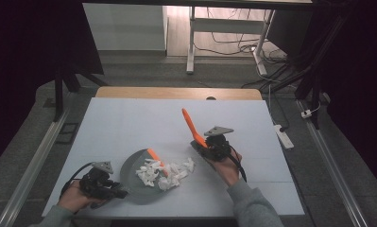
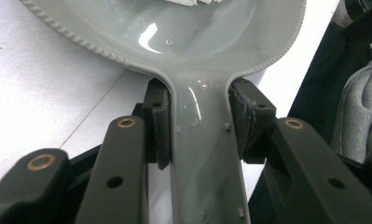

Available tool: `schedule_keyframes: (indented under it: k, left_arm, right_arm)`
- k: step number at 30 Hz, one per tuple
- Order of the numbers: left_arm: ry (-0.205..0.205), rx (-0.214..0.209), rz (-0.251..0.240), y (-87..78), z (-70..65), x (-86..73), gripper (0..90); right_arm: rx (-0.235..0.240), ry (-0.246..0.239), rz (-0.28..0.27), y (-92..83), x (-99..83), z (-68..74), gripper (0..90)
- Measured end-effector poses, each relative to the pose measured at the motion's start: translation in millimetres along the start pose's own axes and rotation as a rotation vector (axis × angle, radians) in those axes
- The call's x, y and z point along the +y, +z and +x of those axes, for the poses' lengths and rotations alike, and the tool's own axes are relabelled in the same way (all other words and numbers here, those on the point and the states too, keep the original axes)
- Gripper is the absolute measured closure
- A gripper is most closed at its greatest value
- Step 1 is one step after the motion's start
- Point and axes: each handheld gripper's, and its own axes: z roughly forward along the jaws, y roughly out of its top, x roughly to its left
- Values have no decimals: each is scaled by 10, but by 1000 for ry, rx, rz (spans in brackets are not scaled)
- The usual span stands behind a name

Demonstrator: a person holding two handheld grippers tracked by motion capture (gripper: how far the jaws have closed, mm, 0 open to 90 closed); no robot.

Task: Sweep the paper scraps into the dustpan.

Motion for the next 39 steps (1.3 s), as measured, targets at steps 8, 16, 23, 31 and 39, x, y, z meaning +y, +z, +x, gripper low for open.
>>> schedule_keyframes:
  k: [8, 16, 23, 31, 39]
  left_arm:
    - [2, 0, -1, 2, -9, 5, 611]
    - [8, -2, 2, 9, -17, 14, 611]
    - [7, 0, 2, 25, -46, 31, 611]
    - [18, -6, 6, 56, -81, 59, 611]
    - [19, -7, 8, 70, -91, 71, 611]
  right_arm:
    - [18, -17, 25, 65, -24, 110, 699]
    - [63, -47, 49, 160, -30, 299, 698]
    - [93, -65, 47, 213, -1, 490, 699]
    - [121, -78, 46, 306, 58, 745, 699]
    - [147, -85, 32, 379, 113, 962, 699]
